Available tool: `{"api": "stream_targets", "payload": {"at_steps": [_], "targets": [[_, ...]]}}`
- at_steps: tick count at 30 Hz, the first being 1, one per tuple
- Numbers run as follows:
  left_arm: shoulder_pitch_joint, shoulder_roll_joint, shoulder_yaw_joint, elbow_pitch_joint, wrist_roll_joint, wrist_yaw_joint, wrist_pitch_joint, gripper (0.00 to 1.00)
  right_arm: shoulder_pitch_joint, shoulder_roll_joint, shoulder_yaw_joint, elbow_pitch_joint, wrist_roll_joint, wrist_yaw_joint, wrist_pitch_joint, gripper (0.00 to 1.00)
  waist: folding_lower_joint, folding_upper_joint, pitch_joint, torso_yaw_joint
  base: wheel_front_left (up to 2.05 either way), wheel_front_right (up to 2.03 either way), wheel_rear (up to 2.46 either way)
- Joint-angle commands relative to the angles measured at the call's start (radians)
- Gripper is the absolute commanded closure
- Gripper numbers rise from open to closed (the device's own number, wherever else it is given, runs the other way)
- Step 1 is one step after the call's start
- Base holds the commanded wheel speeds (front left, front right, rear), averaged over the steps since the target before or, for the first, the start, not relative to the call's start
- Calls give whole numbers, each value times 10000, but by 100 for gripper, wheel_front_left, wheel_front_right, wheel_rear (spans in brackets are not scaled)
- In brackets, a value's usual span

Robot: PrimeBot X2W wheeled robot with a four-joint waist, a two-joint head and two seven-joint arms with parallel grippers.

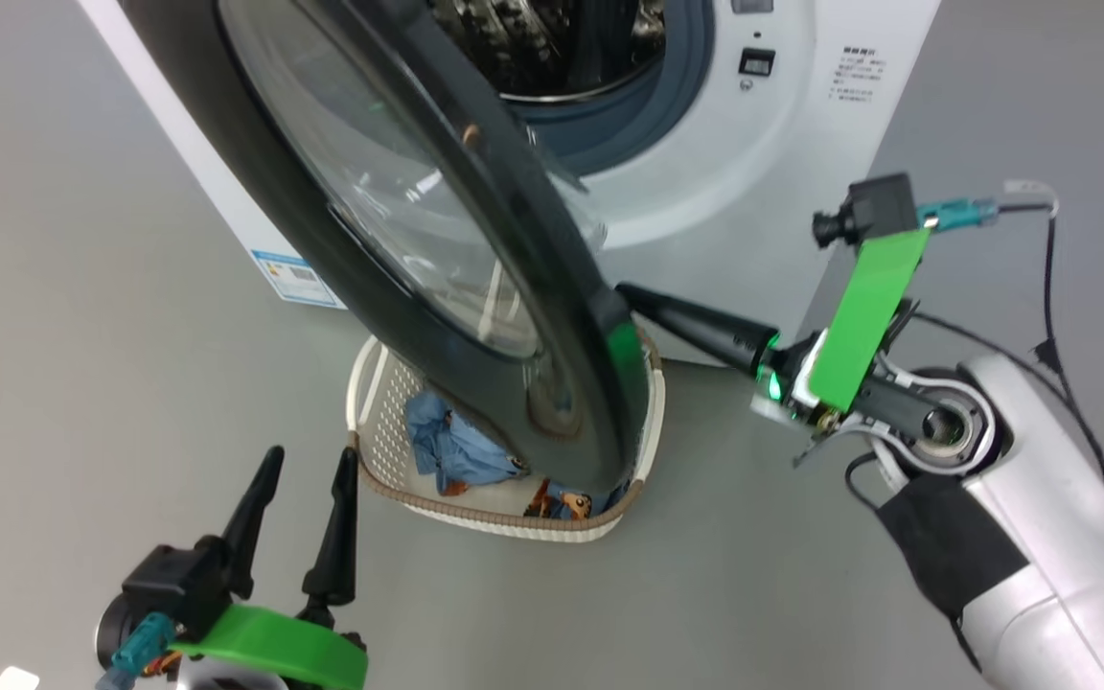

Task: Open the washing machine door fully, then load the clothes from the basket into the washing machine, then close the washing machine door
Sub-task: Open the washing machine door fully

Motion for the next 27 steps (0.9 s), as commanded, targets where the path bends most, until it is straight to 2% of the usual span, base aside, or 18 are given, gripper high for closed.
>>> {"api": "stream_targets", "payload": {"at_steps": [1,11,20,27], "targets": [[59,165,410,-216,72,-16,-63,0,272,286,253,-422,141,16,107,100,0,-1,-257,142,0,0,0],[351,97,491,-238,100,-16,-63,0,946,624,610,-679,56,16,337,100,0,-1,-631,624,0,0,0],[490,96,471,-159,140,-16,-63,0,1338,1208,991,-716,90,16,371,100,0,-1,-1030,1246,0,0,0],[638,167,520,-180,177,-16,-63,0,1530,1416,1174,-714,46,16,219,100,0,-1,-1229,1396,0,0,0]]}}
